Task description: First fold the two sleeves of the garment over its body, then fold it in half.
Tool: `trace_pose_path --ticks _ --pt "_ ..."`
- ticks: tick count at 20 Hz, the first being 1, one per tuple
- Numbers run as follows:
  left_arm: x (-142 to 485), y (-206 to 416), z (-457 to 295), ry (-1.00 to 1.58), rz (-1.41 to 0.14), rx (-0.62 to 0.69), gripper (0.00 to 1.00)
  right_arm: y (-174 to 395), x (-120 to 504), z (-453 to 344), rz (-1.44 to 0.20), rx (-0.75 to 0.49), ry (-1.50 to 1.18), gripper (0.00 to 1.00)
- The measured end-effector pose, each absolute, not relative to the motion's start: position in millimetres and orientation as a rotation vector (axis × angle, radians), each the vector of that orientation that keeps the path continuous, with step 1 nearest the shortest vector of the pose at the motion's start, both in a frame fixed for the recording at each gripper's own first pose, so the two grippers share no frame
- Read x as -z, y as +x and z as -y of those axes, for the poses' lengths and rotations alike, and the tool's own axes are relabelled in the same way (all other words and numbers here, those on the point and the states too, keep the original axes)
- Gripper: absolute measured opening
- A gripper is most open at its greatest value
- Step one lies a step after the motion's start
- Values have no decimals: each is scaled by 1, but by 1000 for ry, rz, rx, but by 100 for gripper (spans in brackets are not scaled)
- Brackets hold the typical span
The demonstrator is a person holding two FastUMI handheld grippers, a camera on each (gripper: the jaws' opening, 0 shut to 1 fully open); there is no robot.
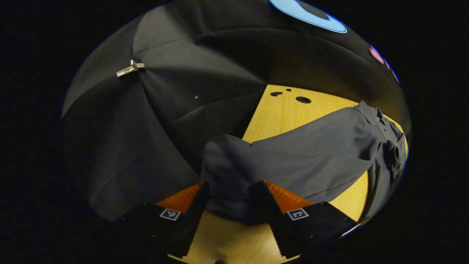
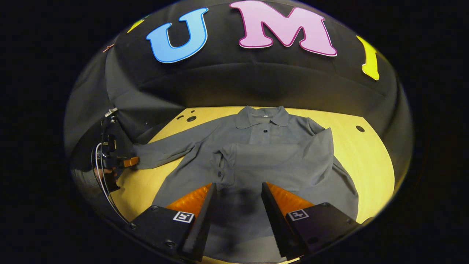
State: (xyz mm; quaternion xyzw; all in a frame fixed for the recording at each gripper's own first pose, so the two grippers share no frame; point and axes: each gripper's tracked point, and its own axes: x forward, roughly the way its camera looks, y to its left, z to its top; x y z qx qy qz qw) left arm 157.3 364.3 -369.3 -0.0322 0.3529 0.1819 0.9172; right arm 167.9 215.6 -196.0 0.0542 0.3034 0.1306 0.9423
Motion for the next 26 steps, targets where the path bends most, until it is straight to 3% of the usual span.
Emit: trace_pose_path --ticks 1,2,4,6,13,26 --pt "369 159 -358 -69 -723 -354 73 166 193 -215 -614 -267 115 77" --pt "371 163 -351 -66 -724 -328 65 163 193 -214 -613 -269 115 77" --pt "365 164 -348 -14 -730 -325 10 155 194 -202 -611 -261 109 77" --pt "354 167 -349 -33 -701 -333 6 148 199 -189 -621 -244 120 77" --pt "262 180 -298 27 -493 -275 5 128 201 -130 -624 -177 160 77" --pt "184 213 -59 -31 -390 34 5 107 212 -25 -635 -63 178 80"
